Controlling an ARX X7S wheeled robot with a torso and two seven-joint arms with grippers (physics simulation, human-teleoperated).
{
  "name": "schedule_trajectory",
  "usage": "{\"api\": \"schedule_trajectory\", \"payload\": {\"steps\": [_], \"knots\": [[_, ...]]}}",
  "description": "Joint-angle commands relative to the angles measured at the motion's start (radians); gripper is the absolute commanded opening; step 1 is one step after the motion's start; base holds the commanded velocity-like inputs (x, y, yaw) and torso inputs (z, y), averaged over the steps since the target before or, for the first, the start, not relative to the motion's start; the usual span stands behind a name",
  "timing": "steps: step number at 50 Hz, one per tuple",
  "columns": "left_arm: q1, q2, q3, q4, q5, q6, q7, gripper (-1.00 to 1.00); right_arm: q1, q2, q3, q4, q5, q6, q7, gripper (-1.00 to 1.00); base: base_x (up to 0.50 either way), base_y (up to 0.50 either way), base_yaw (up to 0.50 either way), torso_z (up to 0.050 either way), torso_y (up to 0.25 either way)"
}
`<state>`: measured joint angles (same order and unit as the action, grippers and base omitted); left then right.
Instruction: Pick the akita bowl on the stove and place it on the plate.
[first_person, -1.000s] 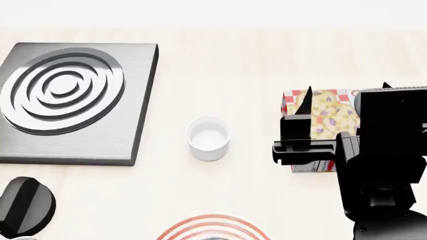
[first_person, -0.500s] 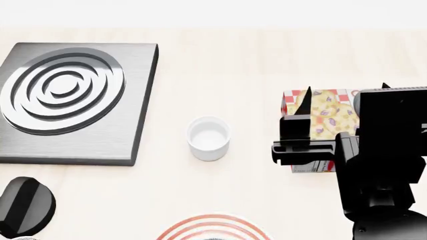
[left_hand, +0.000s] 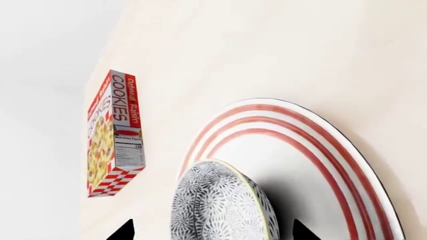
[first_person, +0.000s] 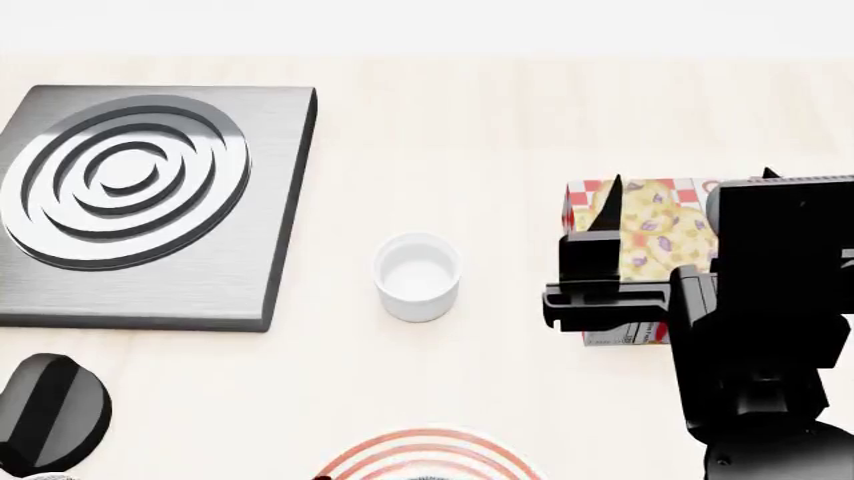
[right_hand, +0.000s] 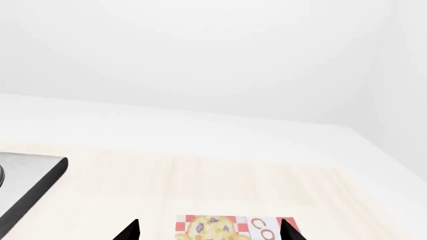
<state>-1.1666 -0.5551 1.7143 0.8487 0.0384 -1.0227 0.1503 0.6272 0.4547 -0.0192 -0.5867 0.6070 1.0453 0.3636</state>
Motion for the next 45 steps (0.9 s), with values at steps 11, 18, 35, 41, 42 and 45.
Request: {"api": "schedule_trajectory", "payload": {"steps": [11, 18, 35, 41, 42, 45], "knots": [[0.013, 0.075, -0.216, 0.030, -0.072, -0.009, -0.015, 1.00, 0.003, 0.002, 0.001, 0.001, 0.011, 0.003, 0.006, 1.00, 0.00, 0.00, 0.00, 0.000, 0.000], [0.024, 0.110, -0.322, 0.045, -0.112, -0.033, -0.018, 1.00, 0.003, 0.004, 0.001, -0.002, 0.014, 0.005, 0.008, 1.00, 0.00, 0.00, 0.00, 0.000, 0.000], [0.090, 0.184, -0.651, 0.056, -0.234, -0.079, -0.033, 1.00, 0.004, 0.008, -0.006, 0.004, 0.014, -0.004, 0.010, 1.00, 0.00, 0.00, 0.00, 0.000, 0.000], [0.101, 0.199, -0.743, 0.053, -0.267, -0.092, -0.032, 1.00, 0.005, 0.008, -0.008, 0.002, 0.016, -0.002, 0.012, 1.00, 0.00, 0.00, 0.00, 0.000, 0.000], [0.102, 0.201, -0.755, 0.054, -0.271, -0.096, -0.032, 1.00, 0.004, 0.009, -0.010, 0.005, 0.014, -0.006, 0.011, 1.00, 0.00, 0.00, 0.00, 0.000, 0.000], [0.106, 0.204, -0.781, 0.053, -0.281, -0.099, -0.032, 1.00, 0.005, 0.009, -0.009, 0.002, 0.017, -0.003, 0.013, 1.00, 0.00, 0.00, 0.00, 0.000, 0.000]]}}
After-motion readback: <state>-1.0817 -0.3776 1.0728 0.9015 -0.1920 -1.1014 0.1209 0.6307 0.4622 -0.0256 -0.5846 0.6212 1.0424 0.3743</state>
